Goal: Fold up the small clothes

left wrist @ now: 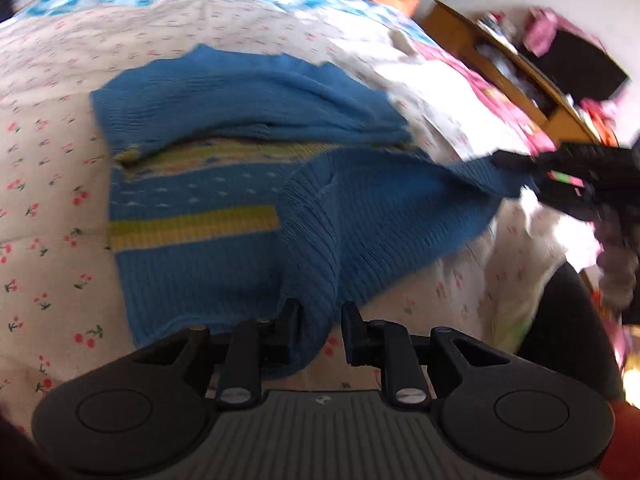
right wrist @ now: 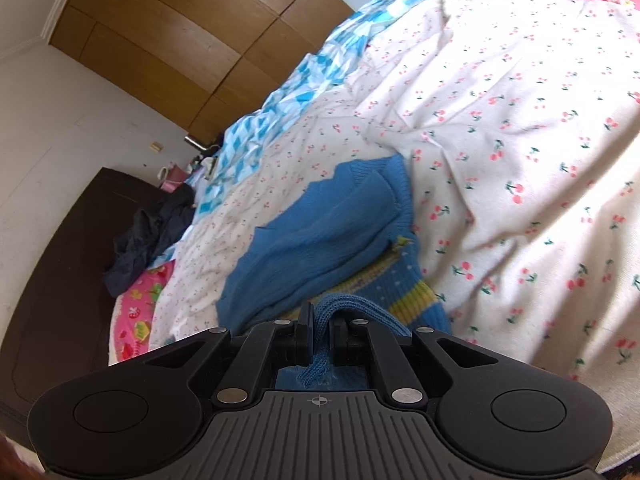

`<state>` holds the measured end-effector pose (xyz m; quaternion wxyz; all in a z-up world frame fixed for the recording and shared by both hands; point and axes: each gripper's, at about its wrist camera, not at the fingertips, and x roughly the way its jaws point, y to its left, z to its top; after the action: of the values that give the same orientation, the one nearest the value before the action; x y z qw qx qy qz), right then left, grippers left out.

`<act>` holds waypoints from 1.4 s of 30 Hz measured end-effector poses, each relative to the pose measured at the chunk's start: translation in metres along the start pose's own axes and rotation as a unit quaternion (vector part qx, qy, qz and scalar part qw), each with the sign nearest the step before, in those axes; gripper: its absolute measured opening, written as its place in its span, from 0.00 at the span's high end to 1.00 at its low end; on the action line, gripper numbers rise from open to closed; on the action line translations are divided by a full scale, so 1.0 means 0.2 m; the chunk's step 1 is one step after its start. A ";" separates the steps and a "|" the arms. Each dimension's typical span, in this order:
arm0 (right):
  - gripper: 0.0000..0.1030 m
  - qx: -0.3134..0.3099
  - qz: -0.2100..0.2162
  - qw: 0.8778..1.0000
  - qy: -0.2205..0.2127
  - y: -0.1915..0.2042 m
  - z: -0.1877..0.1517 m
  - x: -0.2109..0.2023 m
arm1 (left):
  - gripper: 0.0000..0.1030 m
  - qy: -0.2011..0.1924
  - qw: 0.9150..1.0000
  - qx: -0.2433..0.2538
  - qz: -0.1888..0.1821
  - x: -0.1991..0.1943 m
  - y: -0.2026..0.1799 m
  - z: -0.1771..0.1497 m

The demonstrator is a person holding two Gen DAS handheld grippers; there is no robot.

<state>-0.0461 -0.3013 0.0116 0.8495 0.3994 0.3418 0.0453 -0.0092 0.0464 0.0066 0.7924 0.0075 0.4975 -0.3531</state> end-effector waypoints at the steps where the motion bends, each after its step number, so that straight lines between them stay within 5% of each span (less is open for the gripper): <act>1: 0.93 0.003 -0.004 1.000 0.003 -0.02 -0.01 -0.01 | 0.75 0.015 1.000 0.027 -0.004 -0.01 -0.05 -0.02; 10: 0.92 -0.003 -0.009 1.000 0.023 -0.06 -0.09 -0.03 | 0.74 0.002 0.999 0.039 0.009 -0.13 -0.07 0.00; 18: 0.92 -0.008 -0.017 0.999 0.033 -0.07 -0.11 -0.05 | 0.73 0.085 0.985 0.120 -0.092 -0.13 -0.24 -0.03; 28: 0.92 -0.016 -0.019 0.999 0.044 -0.06 -0.15 -0.05 | 0.73 0.016 0.994 0.103 -0.027 -0.21 -0.10 0.08; 32: 0.92 -0.008 -0.015 0.999 0.047 -0.06 -0.15 -0.04 | 0.73 0.062 0.982 0.178 0.018 -0.05 -0.10 0.07; 42: 0.92 0.002 -0.014 0.998 0.058 -0.08 -0.15 -0.02 | 0.73 0.128 0.950 0.281 0.037 0.09 -0.18 0.03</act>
<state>-0.0710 -0.2944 -0.0109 0.8282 0.3930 0.3958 0.0555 -0.0200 0.0077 0.0063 0.7007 0.2934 0.4745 -0.4448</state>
